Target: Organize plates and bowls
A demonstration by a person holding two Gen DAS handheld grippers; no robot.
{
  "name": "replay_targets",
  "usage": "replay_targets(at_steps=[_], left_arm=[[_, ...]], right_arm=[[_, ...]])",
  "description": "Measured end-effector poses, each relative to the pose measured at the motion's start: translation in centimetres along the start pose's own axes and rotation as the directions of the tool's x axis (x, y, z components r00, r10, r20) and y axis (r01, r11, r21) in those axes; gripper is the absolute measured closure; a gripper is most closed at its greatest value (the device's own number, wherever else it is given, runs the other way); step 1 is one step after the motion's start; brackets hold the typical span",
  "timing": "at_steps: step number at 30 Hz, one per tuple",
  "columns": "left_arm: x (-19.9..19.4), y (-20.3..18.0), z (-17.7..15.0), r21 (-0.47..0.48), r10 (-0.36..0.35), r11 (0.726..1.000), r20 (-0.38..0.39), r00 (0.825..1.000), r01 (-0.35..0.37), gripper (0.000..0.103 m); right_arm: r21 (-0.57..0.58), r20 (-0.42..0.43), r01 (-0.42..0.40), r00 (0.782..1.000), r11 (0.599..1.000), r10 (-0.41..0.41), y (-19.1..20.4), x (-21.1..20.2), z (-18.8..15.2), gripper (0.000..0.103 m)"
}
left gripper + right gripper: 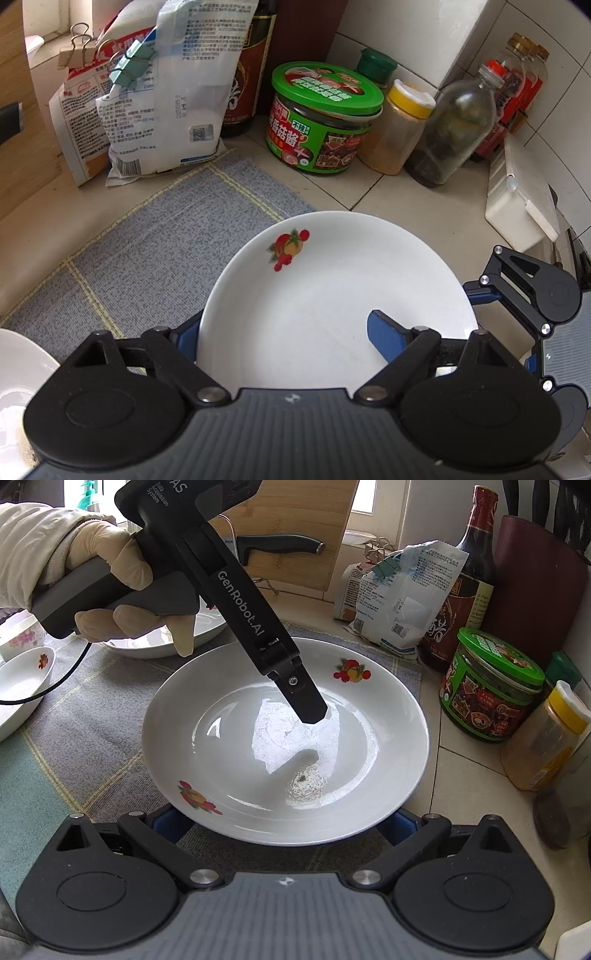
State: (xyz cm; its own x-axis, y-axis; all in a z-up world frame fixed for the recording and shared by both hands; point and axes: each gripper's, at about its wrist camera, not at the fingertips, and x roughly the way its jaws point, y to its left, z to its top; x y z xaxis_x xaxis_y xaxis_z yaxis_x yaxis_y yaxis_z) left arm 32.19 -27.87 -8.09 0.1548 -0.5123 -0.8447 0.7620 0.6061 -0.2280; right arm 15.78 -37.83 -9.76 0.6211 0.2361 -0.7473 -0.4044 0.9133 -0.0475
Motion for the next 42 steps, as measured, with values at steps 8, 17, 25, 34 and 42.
replay_targets(at_steps=[8,17,25,34,42], left_arm=[[0.5,0.4,0.2,0.002,-0.002,1.0,-0.008,1.0,0.002,0.014],[0.8,0.1,0.2,0.025,0.016,1.0,-0.01,1.0,-0.016,0.014],[-1.1,-0.6,-0.4,0.059,0.057,0.997,0.03,0.998,-0.058,0.012],[-5.7,-3.0,-2.4,0.078,0.119,0.989,0.132,0.984,-0.129,0.011],[-10.7,-5.7,-6.0,0.033,0.166,0.983,0.236,0.957,-0.179,0.008]], right_arm=[[0.009,-0.011,0.003,1.0,1.0,-0.003,-0.4,0.5,0.0,0.0],[0.019,-0.02,0.014,1.0,1.0,-0.014,-0.4,0.5,0.0,0.0],[0.019,-0.019,0.039,0.999,0.999,-0.039,-0.2,-0.2,-0.1,0.0],[0.036,-0.034,0.078,0.996,0.996,-0.077,0.7,-1.5,-0.5,0.0],[0.06,-0.034,0.096,0.995,0.993,-0.095,2.4,-3.3,-1.3,0.0]])
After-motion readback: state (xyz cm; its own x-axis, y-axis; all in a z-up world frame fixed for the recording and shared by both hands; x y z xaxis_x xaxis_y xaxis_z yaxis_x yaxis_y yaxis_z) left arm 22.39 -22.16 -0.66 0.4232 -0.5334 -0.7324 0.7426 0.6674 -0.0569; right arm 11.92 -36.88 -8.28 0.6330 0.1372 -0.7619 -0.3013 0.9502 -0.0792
